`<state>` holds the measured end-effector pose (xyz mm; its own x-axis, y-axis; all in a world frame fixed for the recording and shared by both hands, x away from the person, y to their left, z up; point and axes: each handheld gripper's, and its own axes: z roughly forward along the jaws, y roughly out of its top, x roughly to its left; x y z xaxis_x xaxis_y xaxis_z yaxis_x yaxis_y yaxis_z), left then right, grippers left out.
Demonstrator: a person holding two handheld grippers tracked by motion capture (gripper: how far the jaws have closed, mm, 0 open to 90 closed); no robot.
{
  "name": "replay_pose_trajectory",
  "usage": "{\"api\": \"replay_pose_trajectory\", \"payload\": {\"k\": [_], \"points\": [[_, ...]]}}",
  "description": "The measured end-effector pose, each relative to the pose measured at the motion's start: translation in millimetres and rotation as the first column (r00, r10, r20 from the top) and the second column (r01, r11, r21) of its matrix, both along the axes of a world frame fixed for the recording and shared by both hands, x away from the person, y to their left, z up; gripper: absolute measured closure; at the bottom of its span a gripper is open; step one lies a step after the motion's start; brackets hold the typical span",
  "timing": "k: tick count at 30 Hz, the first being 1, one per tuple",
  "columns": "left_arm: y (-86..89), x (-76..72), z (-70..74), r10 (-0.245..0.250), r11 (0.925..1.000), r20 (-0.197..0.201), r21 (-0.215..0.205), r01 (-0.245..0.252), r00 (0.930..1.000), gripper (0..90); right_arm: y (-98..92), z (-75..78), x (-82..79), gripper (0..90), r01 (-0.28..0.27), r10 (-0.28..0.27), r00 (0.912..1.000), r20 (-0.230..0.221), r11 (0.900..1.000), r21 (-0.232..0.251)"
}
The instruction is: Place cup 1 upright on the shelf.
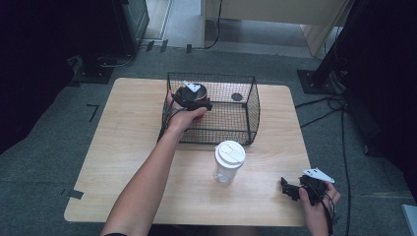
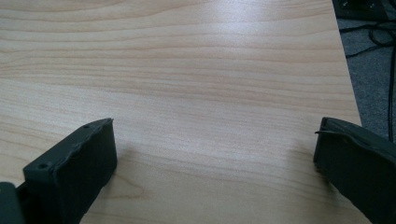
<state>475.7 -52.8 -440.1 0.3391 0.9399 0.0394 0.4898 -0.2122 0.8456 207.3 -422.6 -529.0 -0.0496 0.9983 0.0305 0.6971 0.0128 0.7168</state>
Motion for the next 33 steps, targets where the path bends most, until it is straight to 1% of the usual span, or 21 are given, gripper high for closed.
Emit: {"api": "replay_pose_trajectory", "payload": {"k": [2, 3, 4, 6, 8, 9, 10, 12, 13, 15, 17, 20, 21, 22, 30, 31, 32, 33], "points": [[-0.9, -1.6, 0.4, 0.0, 0.9999, 0.014, 0.013, 0.0, 0.9999, 2.2, 0.0, 0.0, 0.0, 0.0, 0.0, 0.0, 1.0, 0.0, 1.0, 0.0], [-1.4, -2.4, 0.4, 0.009, 0.9998, 0.023, 0.016, -0.01, 0.9997, 2.3, 0.0, 0.0, 0.0, 0.0, 0.0, 0.0, 1.0, 0.0, 1.0, 0.0], [-1.4, -2.4, 0.4, 0.009, 0.9998, 0.023, 0.016, -0.01, 0.9997, 3.5, 0.0, 0.0, 0.0, 0.0, 0.0, 0.0, 1.0, 0.0, 1.0, 0.0], [-0.9, -3.0, 0.7, 0.018, 0.9998, 0.029, 0.013, -0.018, 0.9994, 5.9, 0.0, 0.0, 0.0, 0.0, 0.0, 0.0, 1.0, 0.0, 1.0, 0.0], [-0.9, -4.3, 2.3, 0.036, 0.9993, 0.042, -0.005, -0.036, 0.9984, 6.8, 0.0, 0.0, 0.0, 0.0, 0.0, 0.0, 1.0, 0.0, 1.0, 0.0], [-1.8, -5.0, 3.0, 0.04, 0.9992, 0.05, 0.002, -0.04, 0.9979, 6.8, 0.0, 0.0, 0.0, 0.0, 0.0, 0.0, 1.0, 0.0, 1.0, 0.0], [-1.8, -5.0, 3.0, 0.04, 0.9992, 0.05, 0.002, -0.04, 0.9979, 6.8, 0.0, 0.0, 0.0, 0.0, 0.0, 0.0, 1.0, 0.0, 1.0, 0.0], [-3.2, -6.3, 5.0, 0.043, 0.9991, 0.058, -0.001, -0.043, 0.9974, 6.8, 0.0, 0.0, 0.0, 0.0, -0.001, 0.001, 1.0, 0.0, 1.0, 0.0], [-4.8, -8.0, 7.6, 0.038, 0.9992, 0.067, -0.01, -0.037, 0.997, 6.7, 0.0, 0.0, 0.0, 0.0, 0.0, 0.0, 1.0, 0.0, 1.0, 0.0], [-5.0, -8.5, 8.1, 0.044, 0.999, 0.078, 0.0, -0.044, 0.996, 6.7, 0.0, 0.0, 0.0, 0.0, 0.0, 0.0, 1.0, 0.0, 1.0, 0.0], [-3.5, -8.3, 8.9, 0.053, 0.9986, 0.073, 0.001, -0.053, 0.9959, 6.6, 0.0, 0.0, 0.0, 0.0, 0.0, 0.0, 1.0, 0.0, 1.0, 0.0], [-2.6, -8.8, 10.4, 0.058, 0.9983, 0.084, -0.001, -0.058, 0.9948, 5.5, 0.0, 0.0, 0.0, 0.0, 0.0, 0.0, 1.0, 0.0, 1.0, 0.0], [-2.2, -9.8, 12.6, 0.063, 0.998, 0.1, 0.002, -0.063, 0.993, 5.3, 0.0, 0.0, 0.0, 0.0, 0.0, 0.0, 1.0, 0.0, 1.0, 0.0], [-2.0, -10.5, 14.2, 0.066, 0.9977, 0.107, 0.004, -0.067, 0.992, 5.3, 0.0, 0.0, 0.0, 0.0, 0.0, 0.0, 1.0, 0.0, 1.0, 0.0], [0.0, -13.5, 27.9, 0.083, 0.9964, 0.157, -0.032, -0.079, 0.9841, 5.4, -0.7, -0.1, 0.8, 0.0, -0.001, 0.001, 1.0, 0.0, 1.0, 0.0], [0.1, -14.1, 30.4, 0.083, 0.996, 0.166, -0.044, -0.077, 0.9827, 5.4, -0.7, 0.0, 0.8, 0.0, 0.0, 0.0, 1.0, -0.001, 1.0, 0.0], [0.1, -14.1, 30.4, 0.083, 0.996, 0.166, -0.044, -0.077, 0.9827, 5.4, -0.7, 0.0, 0.8, 0.0, -0.001, 0.001, 1.0, -0.001, 1.0, 0.0], [-0.1, -14.8, 33.6, 0.079, 0.9958, 0.169, -0.059, -0.07, 0.9825, 5.4, -0.7, 0.0, 0.8, 0.0, -0.001, 0.001, 1.0, -0.001, 1.0, 0.0]]}}
